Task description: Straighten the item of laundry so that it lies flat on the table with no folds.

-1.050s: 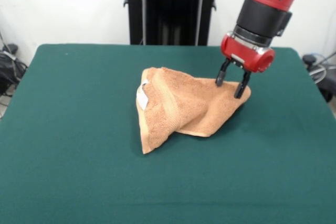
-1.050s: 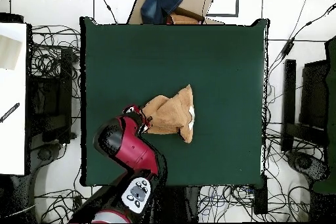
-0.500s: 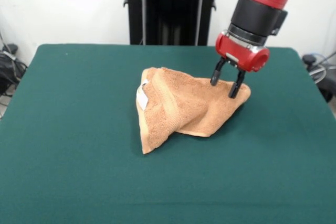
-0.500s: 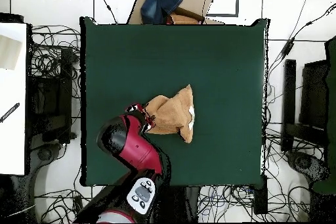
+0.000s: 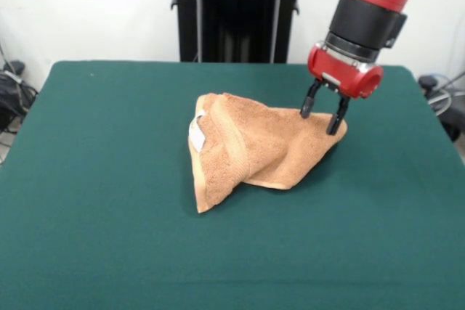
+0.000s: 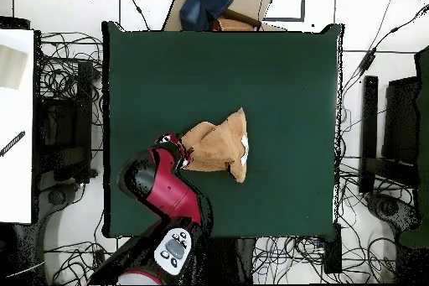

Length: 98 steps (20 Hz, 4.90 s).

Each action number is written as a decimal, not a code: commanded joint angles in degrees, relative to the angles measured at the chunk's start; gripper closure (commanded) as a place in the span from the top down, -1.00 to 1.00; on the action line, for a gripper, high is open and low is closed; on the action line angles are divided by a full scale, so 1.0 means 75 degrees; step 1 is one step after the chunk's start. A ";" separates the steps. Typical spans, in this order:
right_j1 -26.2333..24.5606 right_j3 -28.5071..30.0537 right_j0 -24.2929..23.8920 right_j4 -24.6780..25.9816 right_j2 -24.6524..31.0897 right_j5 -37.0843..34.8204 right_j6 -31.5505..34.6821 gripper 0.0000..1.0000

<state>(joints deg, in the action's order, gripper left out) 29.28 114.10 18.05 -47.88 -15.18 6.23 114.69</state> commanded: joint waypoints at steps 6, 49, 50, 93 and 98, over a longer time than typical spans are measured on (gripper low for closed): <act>-0.0182 -0.0160 0.0187 -0.0636 0.0209 -0.0349 0.1929 1.00; -0.1554 -0.1465 0.1271 -0.2833 0.0125 0.0154 0.1654 1.00; -0.1565 -0.1493 0.1257 -0.2836 0.0139 0.0176 0.1649 1.00; -0.1125 -0.1293 -0.0361 -0.0186 0.1147 0.1215 0.2384 1.00; -0.1021 -0.0938 -0.1206 0.1127 0.1634 0.1654 0.2591 1.00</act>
<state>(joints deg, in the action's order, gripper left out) 20.95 104.74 14.63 -47.14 -13.14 13.47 114.70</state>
